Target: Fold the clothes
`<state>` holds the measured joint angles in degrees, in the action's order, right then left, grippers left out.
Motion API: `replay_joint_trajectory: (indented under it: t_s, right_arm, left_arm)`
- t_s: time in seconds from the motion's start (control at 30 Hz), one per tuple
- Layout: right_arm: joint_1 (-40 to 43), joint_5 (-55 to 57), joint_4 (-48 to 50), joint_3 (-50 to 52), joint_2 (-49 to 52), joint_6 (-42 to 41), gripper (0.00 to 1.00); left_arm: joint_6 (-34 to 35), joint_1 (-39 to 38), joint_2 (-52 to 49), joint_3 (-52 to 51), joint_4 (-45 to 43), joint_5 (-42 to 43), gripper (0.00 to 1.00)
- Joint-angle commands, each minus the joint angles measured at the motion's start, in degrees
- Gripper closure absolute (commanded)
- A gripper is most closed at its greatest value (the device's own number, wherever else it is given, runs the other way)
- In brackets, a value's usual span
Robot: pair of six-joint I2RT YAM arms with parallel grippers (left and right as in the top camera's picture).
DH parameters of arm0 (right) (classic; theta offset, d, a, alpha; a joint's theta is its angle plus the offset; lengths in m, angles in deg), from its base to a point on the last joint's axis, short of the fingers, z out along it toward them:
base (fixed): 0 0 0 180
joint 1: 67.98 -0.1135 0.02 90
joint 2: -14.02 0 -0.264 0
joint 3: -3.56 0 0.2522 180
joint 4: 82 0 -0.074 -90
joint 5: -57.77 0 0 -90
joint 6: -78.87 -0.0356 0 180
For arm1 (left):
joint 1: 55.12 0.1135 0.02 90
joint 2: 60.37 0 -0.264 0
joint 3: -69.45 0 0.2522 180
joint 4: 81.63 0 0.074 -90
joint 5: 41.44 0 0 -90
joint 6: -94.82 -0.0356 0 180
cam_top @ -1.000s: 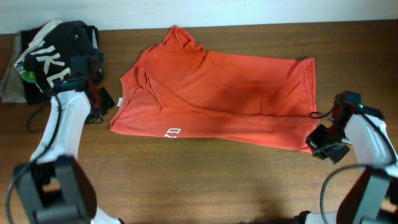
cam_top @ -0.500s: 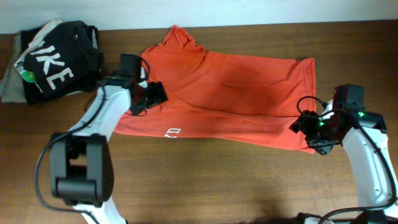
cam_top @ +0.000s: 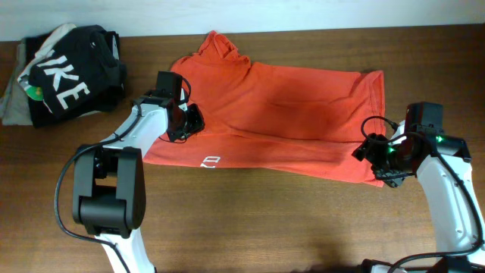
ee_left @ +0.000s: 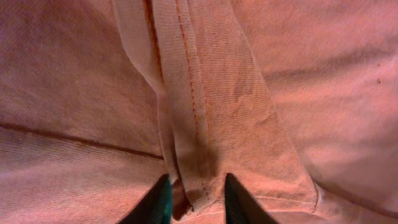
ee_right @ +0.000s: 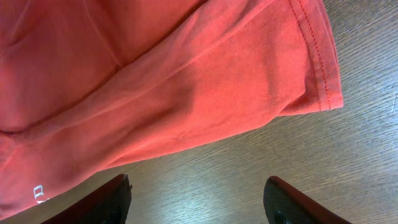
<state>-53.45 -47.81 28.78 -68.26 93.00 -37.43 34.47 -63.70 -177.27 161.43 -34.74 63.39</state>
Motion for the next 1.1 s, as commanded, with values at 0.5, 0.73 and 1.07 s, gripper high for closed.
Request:
replay_joint_trajectory:
  t_s: [0.5,0.73,1.07]
  right_arm:
    - [-0.33,-0.31,0.17,-0.76,0.26,0.57,0.28]
    - [-0.33,-0.31,-0.31,-0.76,0.26,0.57,0.28]
    - [-0.33,0.33,-0.26,-0.76,0.26,2.05,0.28]
  left_arm:
    - [-0.35,-1.29,-0.52,0.26,-22.53,0.83,0.99]
    - [-5.84,-2.97,-0.48,0.81,-30.56,0.26,0.01]
    - [-4.39,0.72,2.64,8.07,4.52,-1.29,0.02]
